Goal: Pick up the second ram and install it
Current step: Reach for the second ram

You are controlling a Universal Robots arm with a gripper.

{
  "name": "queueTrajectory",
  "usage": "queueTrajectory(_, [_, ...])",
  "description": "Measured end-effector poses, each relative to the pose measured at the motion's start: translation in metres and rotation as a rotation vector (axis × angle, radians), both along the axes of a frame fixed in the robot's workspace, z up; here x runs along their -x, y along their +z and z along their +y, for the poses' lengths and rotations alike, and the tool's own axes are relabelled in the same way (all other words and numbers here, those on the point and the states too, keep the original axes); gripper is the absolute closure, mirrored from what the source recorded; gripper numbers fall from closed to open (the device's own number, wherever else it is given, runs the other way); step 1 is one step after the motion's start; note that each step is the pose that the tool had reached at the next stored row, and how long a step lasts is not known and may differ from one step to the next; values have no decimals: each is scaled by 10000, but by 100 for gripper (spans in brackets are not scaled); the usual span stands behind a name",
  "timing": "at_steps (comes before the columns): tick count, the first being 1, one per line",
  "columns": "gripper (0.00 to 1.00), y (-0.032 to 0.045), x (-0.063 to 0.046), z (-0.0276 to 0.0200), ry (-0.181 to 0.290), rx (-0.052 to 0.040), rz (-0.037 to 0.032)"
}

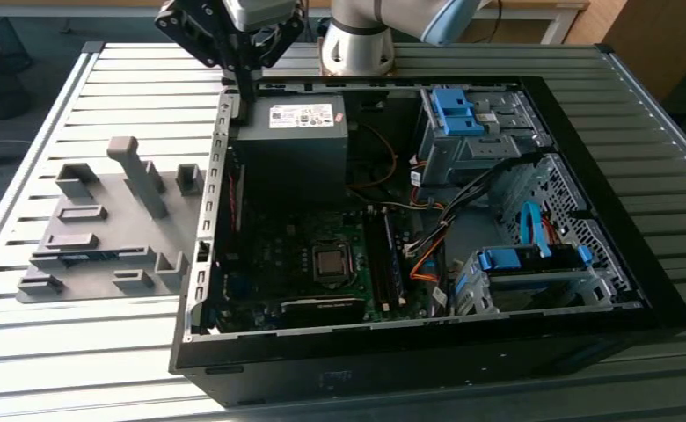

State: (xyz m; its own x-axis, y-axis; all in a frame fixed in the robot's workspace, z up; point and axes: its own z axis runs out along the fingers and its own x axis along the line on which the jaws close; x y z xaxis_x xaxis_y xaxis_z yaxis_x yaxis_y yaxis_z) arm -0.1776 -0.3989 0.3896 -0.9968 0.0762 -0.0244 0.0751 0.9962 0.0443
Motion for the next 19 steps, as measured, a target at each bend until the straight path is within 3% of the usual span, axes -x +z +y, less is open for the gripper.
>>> queueTrajectory(19, [89, -1, 38, 0, 0, 0, 0])
